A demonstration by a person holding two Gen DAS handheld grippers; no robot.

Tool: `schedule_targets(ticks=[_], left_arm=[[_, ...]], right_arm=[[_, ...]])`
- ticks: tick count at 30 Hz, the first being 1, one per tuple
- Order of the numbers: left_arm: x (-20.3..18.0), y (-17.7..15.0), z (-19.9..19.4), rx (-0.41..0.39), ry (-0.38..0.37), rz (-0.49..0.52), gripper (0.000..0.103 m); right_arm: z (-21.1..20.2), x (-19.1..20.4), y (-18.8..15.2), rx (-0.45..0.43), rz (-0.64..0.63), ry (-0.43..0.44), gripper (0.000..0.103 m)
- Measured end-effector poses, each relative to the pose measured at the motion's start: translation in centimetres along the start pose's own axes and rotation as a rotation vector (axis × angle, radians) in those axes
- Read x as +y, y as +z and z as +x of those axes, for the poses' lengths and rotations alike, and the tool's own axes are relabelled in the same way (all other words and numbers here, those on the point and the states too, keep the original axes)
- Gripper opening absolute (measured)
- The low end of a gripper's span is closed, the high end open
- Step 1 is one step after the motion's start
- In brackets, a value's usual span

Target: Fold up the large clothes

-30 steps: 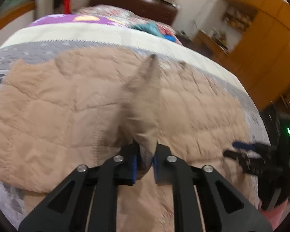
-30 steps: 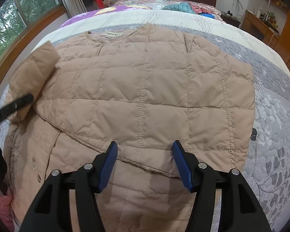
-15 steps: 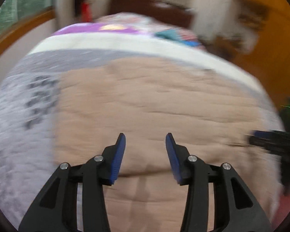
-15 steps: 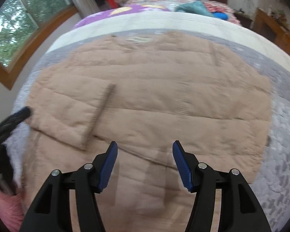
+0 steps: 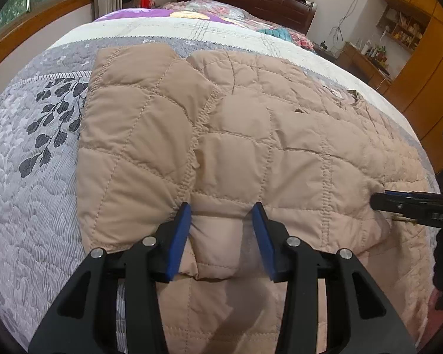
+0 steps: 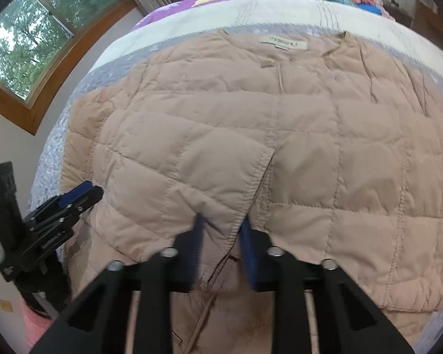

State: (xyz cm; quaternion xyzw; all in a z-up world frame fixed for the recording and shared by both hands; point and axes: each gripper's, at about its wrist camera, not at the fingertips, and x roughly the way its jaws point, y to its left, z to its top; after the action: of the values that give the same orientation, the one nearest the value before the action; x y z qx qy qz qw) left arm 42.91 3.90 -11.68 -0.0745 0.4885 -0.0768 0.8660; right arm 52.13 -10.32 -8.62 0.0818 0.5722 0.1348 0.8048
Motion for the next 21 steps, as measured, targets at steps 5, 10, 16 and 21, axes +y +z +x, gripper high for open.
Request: schedule_targets(ticks=[5,10,16,21], left_arm=[[0.4,0.3,-2.6,-0.017,-0.079,-0.046,0.042],[0.1,1.6,-6.4,-0.121,-0.091,-0.043,0.042],[-1.0,3.2,-5.6,-0.116,-0.067,-0.03,0.042],[-2.4,3.6,-3.5,-0.084,-0.06,0.002,0.042]], right_arm=[[-3.0,0.1,-0.2,-0.069,-0.04,0.015,0.006],[-7.9,-2.1,-0.6,-0.158,-0.027,-0.008,0.005],[-12.7,-6.5,-2.0,-0.234,0.024,-0.107,0.005],[-14.6,-10.9,-3.1,-0.257,0.102,-0.129,0.005]])
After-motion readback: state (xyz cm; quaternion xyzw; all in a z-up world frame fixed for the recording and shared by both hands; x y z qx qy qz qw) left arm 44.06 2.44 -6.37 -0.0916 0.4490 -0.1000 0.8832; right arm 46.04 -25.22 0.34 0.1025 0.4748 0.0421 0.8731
